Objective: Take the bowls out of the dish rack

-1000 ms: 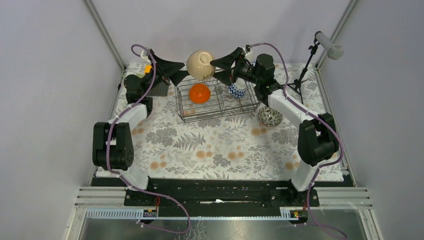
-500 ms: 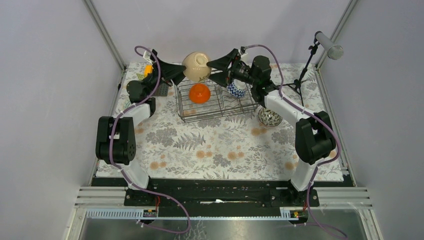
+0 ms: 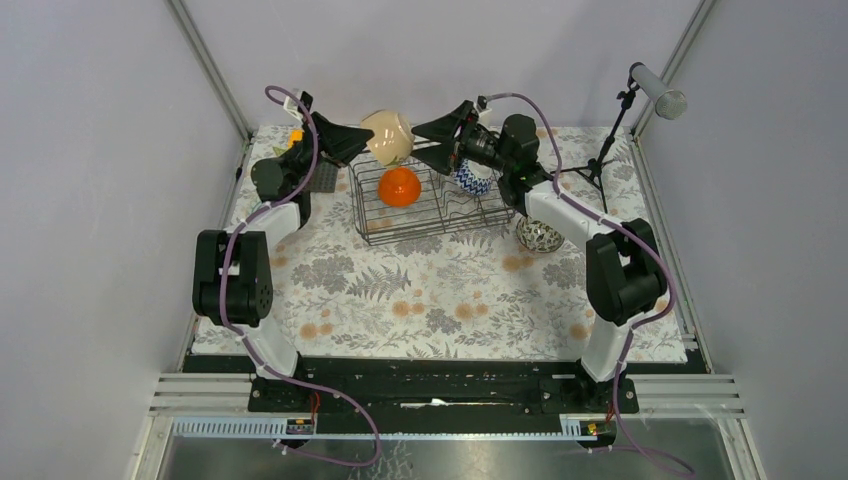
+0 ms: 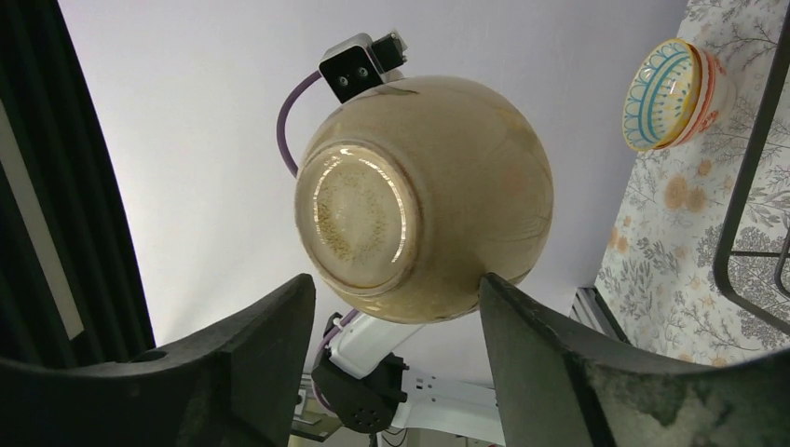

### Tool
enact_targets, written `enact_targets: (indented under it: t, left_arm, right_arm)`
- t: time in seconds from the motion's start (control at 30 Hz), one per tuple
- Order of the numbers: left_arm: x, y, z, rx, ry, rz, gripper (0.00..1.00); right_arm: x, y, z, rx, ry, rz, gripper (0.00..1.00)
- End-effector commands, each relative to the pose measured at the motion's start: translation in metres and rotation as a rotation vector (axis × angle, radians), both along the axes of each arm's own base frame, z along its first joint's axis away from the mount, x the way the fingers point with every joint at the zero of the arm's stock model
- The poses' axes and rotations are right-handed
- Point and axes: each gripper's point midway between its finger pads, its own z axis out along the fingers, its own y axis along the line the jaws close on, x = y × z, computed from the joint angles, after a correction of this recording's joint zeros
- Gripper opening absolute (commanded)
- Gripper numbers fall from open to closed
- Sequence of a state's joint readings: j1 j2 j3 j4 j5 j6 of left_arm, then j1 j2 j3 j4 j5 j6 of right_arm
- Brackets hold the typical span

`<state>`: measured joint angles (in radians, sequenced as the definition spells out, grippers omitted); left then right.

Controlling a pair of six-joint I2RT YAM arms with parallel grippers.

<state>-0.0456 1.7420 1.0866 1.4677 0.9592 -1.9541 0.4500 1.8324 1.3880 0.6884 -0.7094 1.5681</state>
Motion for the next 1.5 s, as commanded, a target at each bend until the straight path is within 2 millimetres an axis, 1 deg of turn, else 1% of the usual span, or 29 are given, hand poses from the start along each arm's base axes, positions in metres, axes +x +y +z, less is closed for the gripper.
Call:
enact_targets:
  t: [0.0, 0.17, 0.27, 0.37, 0.47, 0.5, 0.63, 0.73, 0.77, 0.83, 0.93, 1.07, 1.17, 1.23, 1.3, 1.37, 1.47]
  left_arm:
    - [-0.024, -0.005, 0.024, -0.009, -0.168, -0.016, 0.00]
    - [-0.015, -0.006, 0.012, 0.010, -0.136, -0.010, 0.00]
    - [-0.012, -0.009, 0.006, 0.071, -0.129, 0.006, 0.00]
    - [-0.005, -0.011, -0.005, 0.157, -0.095, 0.046, 0.00]
    - [0.003, -0.011, -0.019, 0.274, -0.065, 0.101, 0.00]
    - [0.007, -0.011, -0.030, 0.333, -0.037, 0.121, 0.00]
    - [0.006, -0.003, -0.059, 0.507, 0.058, 0.191, 0.00]
    - [0.001, 0.009, -0.084, 0.658, 0.121, 0.256, 0.00]
    - [0.000, 0.013, -0.089, 0.701, 0.131, 0.279, 0.00]
    - [-0.001, 0.022, -0.093, 0.761, 0.148, 0.333, 0.00]
    - [-0.002, 0.034, -0.091, 0.827, 0.151, 0.407, 0.00]
    - [-0.004, 0.055, -0.080, 0.916, 0.141, 0.539, 0.00]
    - [-0.005, 0.075, -0.083, 0.992, 0.188, 0.640, 0.00]
    - [-0.005, 0.094, -0.095, 1.055, 0.258, 0.725, 0.00]
    - [-0.007, 0.107, -0.109, 1.105, 0.317, 0.772, 0.00]
    - [-0.009, 0.116, -0.122, 1.143, 0.370, 0.798, 0.00]
    - [-0.012, 0.125, -0.139, 1.185, 0.433, 0.816, 0.00]
  right_arm:
    - [-0.013, 0.008, 0.017, 0.040, -0.110, 0.032, 0.74]
    - [-0.007, 0.007, 0.009, -0.006, -0.123, -0.007, 0.88]
    - [-0.006, 0.004, 0.000, -0.097, -0.151, -0.034, 0.93]
    - [-0.006, -0.002, -0.008, -0.199, -0.185, -0.073, 0.99]
    - [-0.004, -0.011, -0.016, -0.302, -0.216, -0.127, 1.00]
    - [-0.004, -0.015, -0.020, -0.339, -0.220, -0.144, 1.00]
    - [-0.005, -0.026, -0.023, -0.434, -0.267, -0.179, 1.00]
    - [-0.006, -0.032, -0.027, -0.500, -0.297, -0.194, 1.00]
    - [-0.006, -0.034, -0.028, -0.519, -0.305, -0.198, 1.00]
    - [-0.004, -0.036, -0.030, -0.558, -0.325, -0.197, 1.00]
    - [-0.004, -0.039, -0.034, -0.606, -0.329, -0.187, 1.00]
    - [-0.005, -0.037, -0.033, -0.627, -0.337, -0.176, 1.00]
    - [-0.007, -0.037, -0.036, -0.649, -0.336, -0.172, 1.00]
    - [-0.007, -0.041, -0.043, -0.694, -0.327, -0.176, 1.00]
    - [-0.008, -0.044, -0.044, -0.737, -0.338, -0.178, 1.00]
    - [-0.007, -0.050, -0.049, -0.785, -0.332, -0.186, 1.00]
    - [-0.006, -0.053, -0.053, -0.835, -0.334, -0.178, 1.00]
